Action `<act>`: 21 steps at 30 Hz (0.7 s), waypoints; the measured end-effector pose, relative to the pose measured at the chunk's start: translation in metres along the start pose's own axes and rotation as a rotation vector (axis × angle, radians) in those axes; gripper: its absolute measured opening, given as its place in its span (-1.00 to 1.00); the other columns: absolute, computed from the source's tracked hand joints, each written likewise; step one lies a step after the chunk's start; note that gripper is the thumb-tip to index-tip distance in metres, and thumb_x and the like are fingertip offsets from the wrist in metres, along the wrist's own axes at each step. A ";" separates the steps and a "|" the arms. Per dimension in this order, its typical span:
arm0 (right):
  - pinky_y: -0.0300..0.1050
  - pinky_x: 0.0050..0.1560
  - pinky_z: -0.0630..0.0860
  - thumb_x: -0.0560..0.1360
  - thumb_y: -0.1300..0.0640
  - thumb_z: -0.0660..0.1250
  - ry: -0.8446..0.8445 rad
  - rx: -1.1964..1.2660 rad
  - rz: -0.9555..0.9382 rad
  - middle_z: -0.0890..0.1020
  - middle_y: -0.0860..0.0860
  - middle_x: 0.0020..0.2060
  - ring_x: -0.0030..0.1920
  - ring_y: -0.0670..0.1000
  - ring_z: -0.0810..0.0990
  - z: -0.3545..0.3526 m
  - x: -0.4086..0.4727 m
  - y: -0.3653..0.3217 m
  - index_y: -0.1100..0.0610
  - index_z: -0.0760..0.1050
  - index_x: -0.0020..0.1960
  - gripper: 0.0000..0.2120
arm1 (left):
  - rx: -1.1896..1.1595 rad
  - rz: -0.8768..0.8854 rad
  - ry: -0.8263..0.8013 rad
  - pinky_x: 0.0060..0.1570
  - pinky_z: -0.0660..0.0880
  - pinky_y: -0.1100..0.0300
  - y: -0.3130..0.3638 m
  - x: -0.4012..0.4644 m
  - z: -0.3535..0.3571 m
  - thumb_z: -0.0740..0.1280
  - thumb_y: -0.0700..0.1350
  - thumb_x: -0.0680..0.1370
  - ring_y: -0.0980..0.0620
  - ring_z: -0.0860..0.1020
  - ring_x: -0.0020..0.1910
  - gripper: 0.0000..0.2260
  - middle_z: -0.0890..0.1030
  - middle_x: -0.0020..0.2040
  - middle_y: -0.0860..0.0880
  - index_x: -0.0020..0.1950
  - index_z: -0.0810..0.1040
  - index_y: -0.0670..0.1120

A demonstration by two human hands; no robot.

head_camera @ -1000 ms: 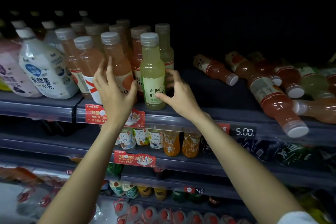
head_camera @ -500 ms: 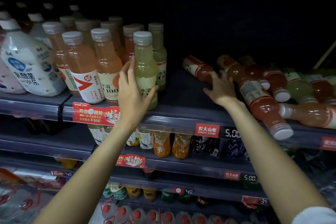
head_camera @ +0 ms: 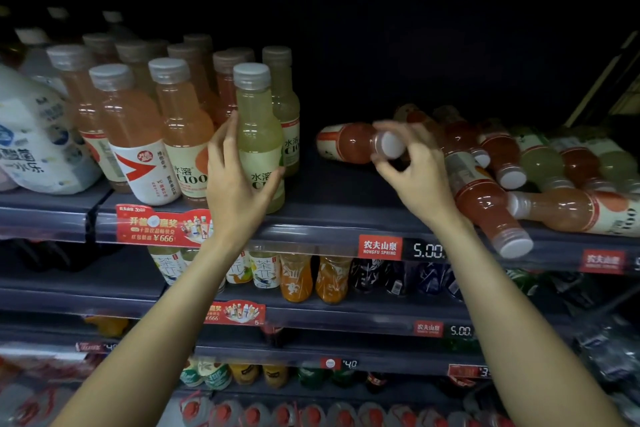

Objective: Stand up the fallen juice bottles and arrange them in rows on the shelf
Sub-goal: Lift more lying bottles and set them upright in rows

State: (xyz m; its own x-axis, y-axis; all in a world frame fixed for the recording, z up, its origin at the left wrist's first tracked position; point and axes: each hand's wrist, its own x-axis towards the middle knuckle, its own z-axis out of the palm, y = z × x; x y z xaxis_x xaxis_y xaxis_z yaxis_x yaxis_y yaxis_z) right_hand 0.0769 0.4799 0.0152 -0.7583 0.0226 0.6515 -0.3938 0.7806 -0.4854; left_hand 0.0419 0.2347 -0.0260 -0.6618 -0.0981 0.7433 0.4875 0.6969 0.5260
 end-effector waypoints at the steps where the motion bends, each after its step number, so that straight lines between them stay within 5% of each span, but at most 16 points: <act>1: -0.21 0.13 0.39 0.44 0.16 0.39 0.027 0.059 -0.010 0.52 0.02 0.11 0.16 0.01 0.49 -0.002 0.006 -0.006 0.03 0.44 0.29 -0.58 | -0.009 -0.009 -0.004 0.11 0.27 0.36 0.000 0.000 0.000 0.49 -0.02 0.44 -0.04 0.32 0.36 -0.20 0.33 0.39 -0.19 0.54 0.13 -0.12; 4: -0.12 0.16 0.49 0.45 0.14 0.38 0.099 0.261 0.003 0.55 0.00 0.13 0.16 0.00 0.52 0.001 0.026 -0.018 0.06 0.39 0.29 -0.56 | -0.015 -0.016 -0.005 0.10 0.30 0.32 0.000 0.000 -0.001 0.50 -0.01 0.43 -0.04 0.32 0.35 -0.19 0.33 0.39 -0.18 0.54 0.13 -0.11; 9: -0.33 0.00 0.48 0.48 0.21 0.36 0.107 0.498 0.159 0.56 -0.07 0.00 0.03 -0.12 0.56 0.022 0.059 -0.035 0.17 0.43 0.20 -0.69 | -0.014 -0.017 -0.007 0.09 0.34 0.22 0.001 0.001 -0.002 0.50 0.00 0.42 -0.07 0.34 0.34 -0.19 0.34 0.38 -0.20 0.54 0.14 -0.11; 13: -0.15 0.16 0.46 0.51 0.13 0.36 0.061 0.404 0.275 0.57 0.11 0.12 0.15 0.03 0.53 0.037 0.086 -0.041 0.20 0.42 0.27 -0.63 | -0.016 -0.015 -0.009 0.11 0.33 0.23 0.001 0.001 -0.002 0.51 -0.01 0.42 -0.06 0.32 0.35 -0.20 0.34 0.38 -0.20 0.53 0.15 -0.13; 21: -0.09 0.26 0.42 0.46 0.24 0.40 -0.080 0.352 0.257 0.48 0.10 0.27 0.25 -0.01 0.45 0.063 0.068 -0.029 0.18 0.32 0.36 -0.48 | -0.029 -0.016 -0.015 0.13 0.33 0.24 0.000 0.000 -0.003 0.50 0.00 0.43 -0.04 0.31 0.37 -0.21 0.33 0.40 -0.18 0.53 0.16 -0.13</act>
State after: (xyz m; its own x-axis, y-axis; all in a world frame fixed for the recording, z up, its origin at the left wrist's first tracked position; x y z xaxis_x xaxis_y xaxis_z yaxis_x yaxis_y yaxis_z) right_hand 0.0034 0.4195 0.0367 -0.8868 0.1292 0.4437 -0.3298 0.4957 -0.8035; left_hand 0.0432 0.2328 -0.0245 -0.6781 -0.0987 0.7283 0.4925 0.6745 0.5500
